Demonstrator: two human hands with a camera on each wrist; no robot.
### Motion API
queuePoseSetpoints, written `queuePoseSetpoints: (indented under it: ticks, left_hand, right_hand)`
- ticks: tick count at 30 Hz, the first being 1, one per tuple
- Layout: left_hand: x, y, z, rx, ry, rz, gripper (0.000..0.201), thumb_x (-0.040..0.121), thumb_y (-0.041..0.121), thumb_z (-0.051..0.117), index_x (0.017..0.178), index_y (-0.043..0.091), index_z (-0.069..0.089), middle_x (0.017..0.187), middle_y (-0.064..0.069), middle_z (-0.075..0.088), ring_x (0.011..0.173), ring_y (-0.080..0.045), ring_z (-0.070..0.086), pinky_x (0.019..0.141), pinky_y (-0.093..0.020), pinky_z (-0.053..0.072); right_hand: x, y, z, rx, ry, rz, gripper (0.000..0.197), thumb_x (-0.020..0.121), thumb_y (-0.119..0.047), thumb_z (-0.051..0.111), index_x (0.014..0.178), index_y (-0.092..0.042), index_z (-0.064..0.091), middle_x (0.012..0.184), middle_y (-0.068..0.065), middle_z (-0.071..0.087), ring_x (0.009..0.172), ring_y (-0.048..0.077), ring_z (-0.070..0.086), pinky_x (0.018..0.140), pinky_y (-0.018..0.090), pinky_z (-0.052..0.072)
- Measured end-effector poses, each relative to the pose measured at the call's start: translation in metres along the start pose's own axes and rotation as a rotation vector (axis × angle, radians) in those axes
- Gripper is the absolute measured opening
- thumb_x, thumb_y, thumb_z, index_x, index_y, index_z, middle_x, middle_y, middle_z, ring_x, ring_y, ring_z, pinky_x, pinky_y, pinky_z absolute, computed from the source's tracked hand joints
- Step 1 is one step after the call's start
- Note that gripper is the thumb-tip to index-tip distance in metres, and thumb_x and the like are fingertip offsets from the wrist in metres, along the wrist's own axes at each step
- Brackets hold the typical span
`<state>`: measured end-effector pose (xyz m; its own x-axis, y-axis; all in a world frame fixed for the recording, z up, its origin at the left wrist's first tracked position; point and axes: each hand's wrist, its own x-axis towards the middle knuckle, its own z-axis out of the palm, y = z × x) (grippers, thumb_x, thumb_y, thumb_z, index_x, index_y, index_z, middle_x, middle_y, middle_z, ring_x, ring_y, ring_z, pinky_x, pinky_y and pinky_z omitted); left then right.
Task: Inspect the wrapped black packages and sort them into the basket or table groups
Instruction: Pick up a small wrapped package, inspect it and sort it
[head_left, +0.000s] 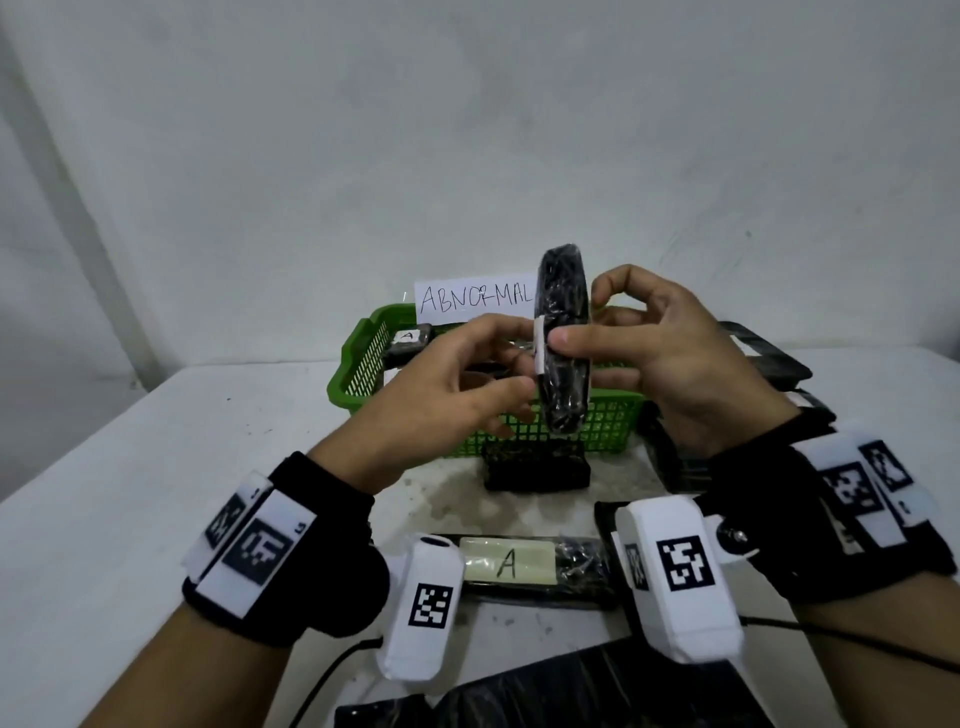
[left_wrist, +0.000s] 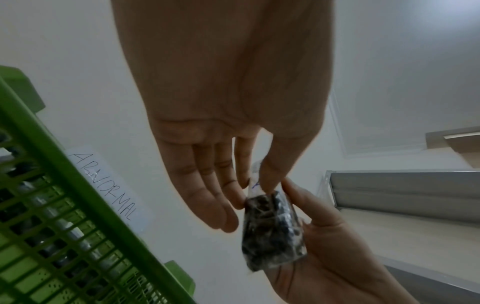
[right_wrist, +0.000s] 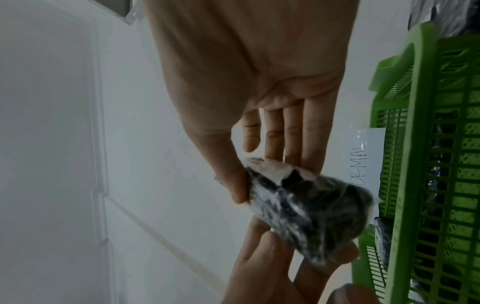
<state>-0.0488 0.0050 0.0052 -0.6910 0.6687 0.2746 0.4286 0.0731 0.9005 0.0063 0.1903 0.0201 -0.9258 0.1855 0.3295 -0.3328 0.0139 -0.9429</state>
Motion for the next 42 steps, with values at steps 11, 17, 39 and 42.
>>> queuePoseSetpoints:
  ticks: [11,17,39,42]
  left_hand:
    - [0.0,0.002,0.004,0.028,0.043,-0.025,0.036,0.08,0.022,0.079,0.111,0.015,0.061,0.099,-0.003,0.069,0.081,-0.021,0.068,0.071,-0.029,0.059]
    - [0.001,-0.001,-0.004,0.02,0.083,-0.001,0.027,0.094,-0.001,0.06,0.118,0.009,0.063,0.096,-0.012,0.073,0.075,-0.017,0.068,0.064,-0.023,0.052]
    - [-0.005,0.007,0.001,-0.144,-0.067,-0.047,0.041,0.092,-0.002,0.059,0.13,0.012,0.059,0.107,-0.009,0.075,0.093,-0.015,0.072,0.078,-0.025,0.058]
    - [-0.005,0.009,0.005,-0.147,-0.082,-0.052,0.042,0.091,0.004,0.064,0.131,0.013,0.056,0.105,-0.006,0.076,0.094,-0.014,0.073,0.082,-0.027,0.058]
  right_hand:
    - [0.0,0.003,0.013,-0.025,0.098,0.012,0.064,0.061,-0.033,0.085,0.115,-0.011,0.059,0.089,0.003,0.075,0.073,0.016,0.076,0.058,0.029,0.058]
    - [-0.001,-0.001,0.006,-0.016,-0.043,0.062,0.026,0.086,-0.012,0.073,0.112,-0.007,0.071,0.096,0.005,0.078,0.075,0.015,0.075,0.066,0.034,0.062]
    - [0.001,-0.001,-0.003,0.021,-0.123,-0.022,0.042,0.069,-0.019,0.077,0.11,-0.011,0.072,0.101,0.004,0.077,0.091,0.018,0.072,0.085,0.036,0.058]
    - [0.005,0.005,0.003,-0.014,0.027,-0.103,0.026,0.075,-0.006,0.081,0.1,-0.007,0.074,0.091,0.009,0.076,0.084,0.022,0.072,0.079,0.036,0.058]
